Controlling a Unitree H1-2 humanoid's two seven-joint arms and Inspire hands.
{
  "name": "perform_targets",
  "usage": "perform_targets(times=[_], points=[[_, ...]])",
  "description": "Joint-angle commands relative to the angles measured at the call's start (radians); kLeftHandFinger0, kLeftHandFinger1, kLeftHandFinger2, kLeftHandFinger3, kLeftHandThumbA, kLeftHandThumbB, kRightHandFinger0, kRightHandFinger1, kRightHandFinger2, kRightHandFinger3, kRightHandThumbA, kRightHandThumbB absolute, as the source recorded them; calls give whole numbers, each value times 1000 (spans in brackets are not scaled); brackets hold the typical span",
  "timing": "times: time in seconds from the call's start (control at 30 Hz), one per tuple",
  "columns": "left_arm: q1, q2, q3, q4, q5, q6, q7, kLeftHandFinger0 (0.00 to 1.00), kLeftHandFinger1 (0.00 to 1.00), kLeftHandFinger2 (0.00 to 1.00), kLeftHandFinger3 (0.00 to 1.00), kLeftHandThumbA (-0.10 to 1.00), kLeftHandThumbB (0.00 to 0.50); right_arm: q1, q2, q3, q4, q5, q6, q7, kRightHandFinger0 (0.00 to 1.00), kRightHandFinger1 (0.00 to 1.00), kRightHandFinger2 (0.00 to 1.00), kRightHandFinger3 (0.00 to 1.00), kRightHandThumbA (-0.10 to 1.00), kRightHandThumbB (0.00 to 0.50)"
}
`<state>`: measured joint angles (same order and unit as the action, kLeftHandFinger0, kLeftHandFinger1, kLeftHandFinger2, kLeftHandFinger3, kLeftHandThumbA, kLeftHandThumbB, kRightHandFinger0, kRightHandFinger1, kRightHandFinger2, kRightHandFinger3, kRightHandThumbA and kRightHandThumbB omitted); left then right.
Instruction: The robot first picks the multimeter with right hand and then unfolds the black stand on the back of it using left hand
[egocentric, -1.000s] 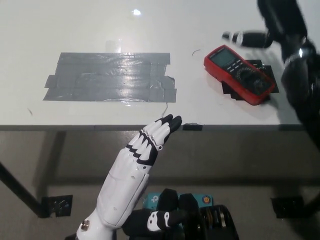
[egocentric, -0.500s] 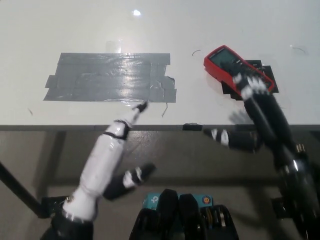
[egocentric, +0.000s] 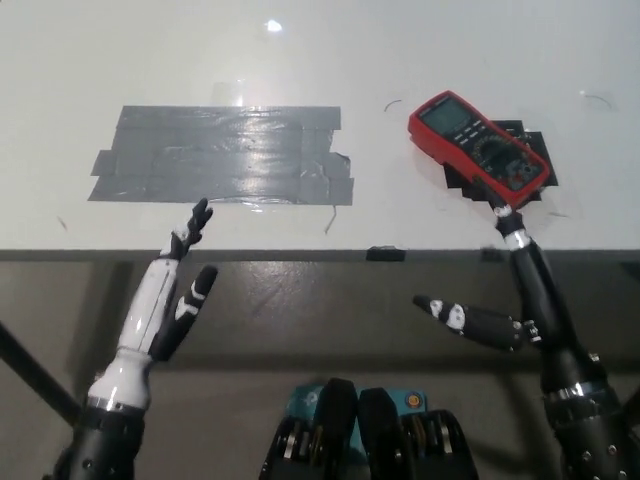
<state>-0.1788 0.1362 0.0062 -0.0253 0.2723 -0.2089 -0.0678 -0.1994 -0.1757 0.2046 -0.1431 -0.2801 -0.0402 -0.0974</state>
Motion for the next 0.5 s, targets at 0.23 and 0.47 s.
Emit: perform_targets(times=[0.23,0.47], points=[[115,12,-10,-14,-51,7,-9,1000,1000,1000,1000,1000,194,101,21,-20,45,119,-147,59,1000,1000,1000,1000,1000,186],[158,24,-22,-19,-40,7,-15,1000,1000,1000,1000,1000,197,136,29,-16,54,95,-147,70,1000,1000,1000,1000,997,209]])
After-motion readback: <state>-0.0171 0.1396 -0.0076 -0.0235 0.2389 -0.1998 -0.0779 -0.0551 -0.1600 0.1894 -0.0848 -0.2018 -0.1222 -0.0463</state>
